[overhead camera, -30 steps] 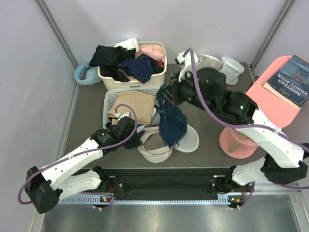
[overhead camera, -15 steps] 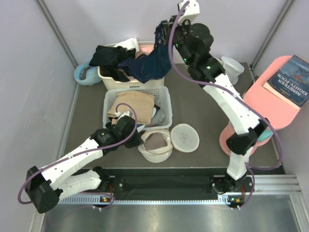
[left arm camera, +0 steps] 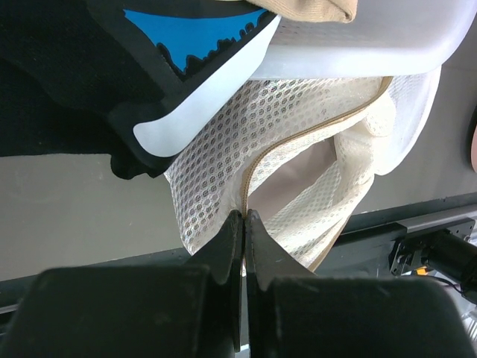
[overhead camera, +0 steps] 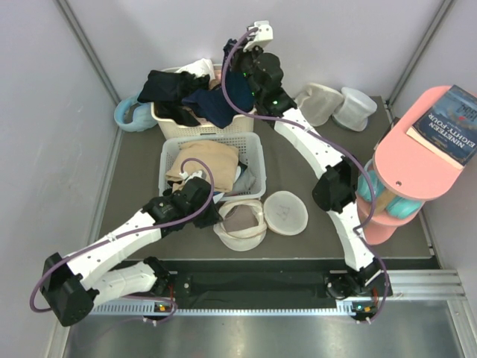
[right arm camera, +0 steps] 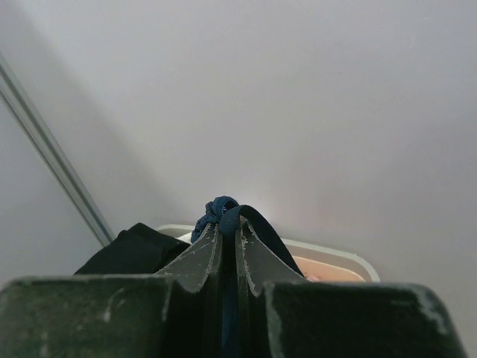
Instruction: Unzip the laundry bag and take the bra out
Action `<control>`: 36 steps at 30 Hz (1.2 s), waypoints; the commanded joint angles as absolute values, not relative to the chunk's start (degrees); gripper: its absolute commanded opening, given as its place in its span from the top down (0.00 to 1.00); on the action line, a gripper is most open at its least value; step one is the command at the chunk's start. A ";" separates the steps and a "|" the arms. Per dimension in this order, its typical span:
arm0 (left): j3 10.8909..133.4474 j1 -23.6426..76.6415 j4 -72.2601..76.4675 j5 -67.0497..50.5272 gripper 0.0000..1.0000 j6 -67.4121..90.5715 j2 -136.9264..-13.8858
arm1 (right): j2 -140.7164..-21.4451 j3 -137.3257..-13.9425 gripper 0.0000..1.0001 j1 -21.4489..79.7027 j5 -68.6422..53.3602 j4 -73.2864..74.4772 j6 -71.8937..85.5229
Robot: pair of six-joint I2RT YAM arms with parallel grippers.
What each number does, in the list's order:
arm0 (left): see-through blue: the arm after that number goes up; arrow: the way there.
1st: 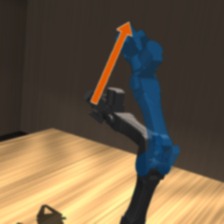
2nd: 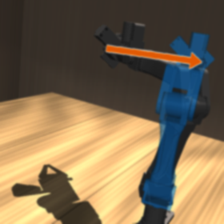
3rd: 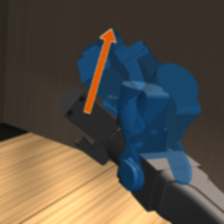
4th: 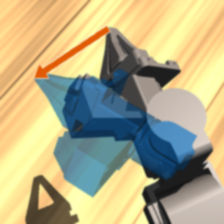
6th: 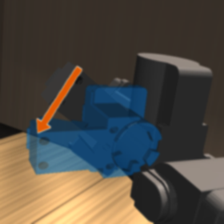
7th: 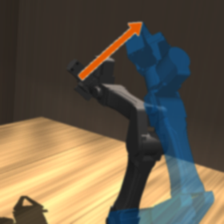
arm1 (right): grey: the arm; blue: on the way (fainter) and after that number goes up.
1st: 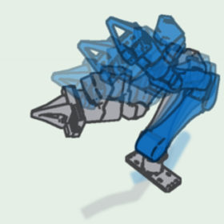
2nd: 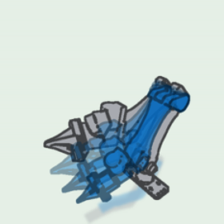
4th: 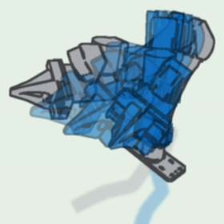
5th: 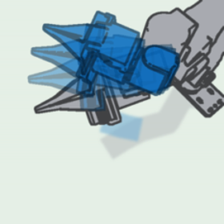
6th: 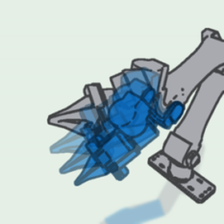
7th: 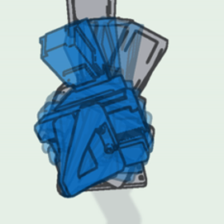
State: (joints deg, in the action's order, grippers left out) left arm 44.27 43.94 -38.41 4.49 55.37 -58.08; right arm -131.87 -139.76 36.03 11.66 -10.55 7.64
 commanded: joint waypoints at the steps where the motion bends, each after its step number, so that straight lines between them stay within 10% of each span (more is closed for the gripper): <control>1: 45.53 43.59 -37.18 3.60 1.00 55.55 -58.10 | -132.18 -141.68 1.00 34.54 9.06 -16.62 10.11; 12: 45.44 43.51 -37.97 4.13 1.00 56.16 -57.13 | -130.79 -133.68 0.88 34.63 3.87 -5.81 10.81; 20: 45.61 43.24 -37.71 4.92 1.00 56.25 -56.25 | -123.33 -133.77 0.00 34.54 3.34 -1.32 9.93; 29: 45.79 42.80 -37.53 6.24 1.00 55.99 -55.64 | -105.51 -121.67 0.00 34.80 3.25 7.55 10.72; 36: 43.16 42.54 -37.00 6.50 1.00 57.30 -54.76 | -83.08 -85.85 0.00 42.07 -2.19 12.11 13.88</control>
